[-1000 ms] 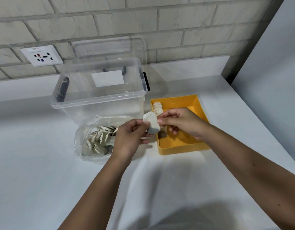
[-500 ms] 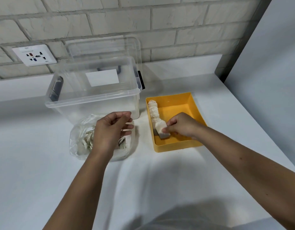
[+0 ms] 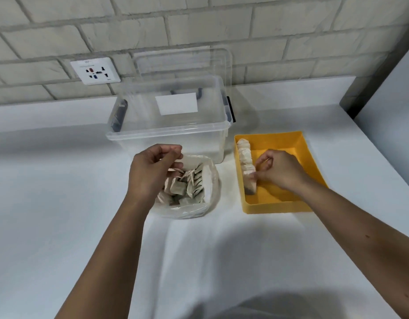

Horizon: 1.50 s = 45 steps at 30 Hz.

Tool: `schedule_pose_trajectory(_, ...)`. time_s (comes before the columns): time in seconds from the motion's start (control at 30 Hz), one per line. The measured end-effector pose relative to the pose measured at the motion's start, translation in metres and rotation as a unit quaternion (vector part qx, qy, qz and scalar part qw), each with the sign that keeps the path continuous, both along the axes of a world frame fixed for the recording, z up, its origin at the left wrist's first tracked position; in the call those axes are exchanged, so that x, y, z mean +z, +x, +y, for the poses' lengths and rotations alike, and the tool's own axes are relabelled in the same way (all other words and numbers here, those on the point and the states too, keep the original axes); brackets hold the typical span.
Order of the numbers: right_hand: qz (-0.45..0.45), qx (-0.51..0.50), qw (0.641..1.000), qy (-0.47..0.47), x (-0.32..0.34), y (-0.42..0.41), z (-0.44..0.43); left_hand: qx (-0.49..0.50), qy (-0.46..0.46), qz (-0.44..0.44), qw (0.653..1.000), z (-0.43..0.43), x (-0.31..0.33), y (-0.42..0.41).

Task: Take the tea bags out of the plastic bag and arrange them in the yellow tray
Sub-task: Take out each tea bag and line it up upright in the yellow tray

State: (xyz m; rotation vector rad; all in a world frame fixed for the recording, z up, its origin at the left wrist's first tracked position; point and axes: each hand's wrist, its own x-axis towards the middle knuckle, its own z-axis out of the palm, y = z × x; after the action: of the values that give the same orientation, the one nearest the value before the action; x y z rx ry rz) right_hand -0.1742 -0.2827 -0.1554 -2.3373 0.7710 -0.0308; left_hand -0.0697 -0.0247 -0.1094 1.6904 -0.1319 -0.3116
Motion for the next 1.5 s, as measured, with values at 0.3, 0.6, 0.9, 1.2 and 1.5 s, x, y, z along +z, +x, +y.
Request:
schedule_pose_trajectory(0.3, -0.180, 0.151, 0.959, 0.157, 0.049, 0.010, 0.080, -0.081, 0.218, -0.076, 0.969, 0.017, -0.030, -0.003)
schedule_pose_trajectory(0.6, -0.083, 0.223, 0.970, -0.053, 0.018, 0.017, 0.104, -0.101, 0.568, -0.183, 0.796, -0.012, -0.065, -0.003)
schedule_pose_trajectory(0.9, -0.056, 0.239, 0.944, -0.220, 0.021, 0.024, 0.110, -0.069, 0.406, -0.168, 0.896, 0.017, -0.033, -0.010)
schedule_pose_trajectory(1.2, 0.008, 0.262, 0.881, -0.395, 0.008, 0.037, 0.125, -0.037, 0.143, -0.076, 0.986, 0.047, -0.018, -0.009)
schedule_pose_trajectory(1.5, -0.074, 0.214, 0.931, -0.287, 0.006, 0.036, 0.117, -0.029, -0.087, 0.089, 0.992, 0.051, -0.009, -0.004)
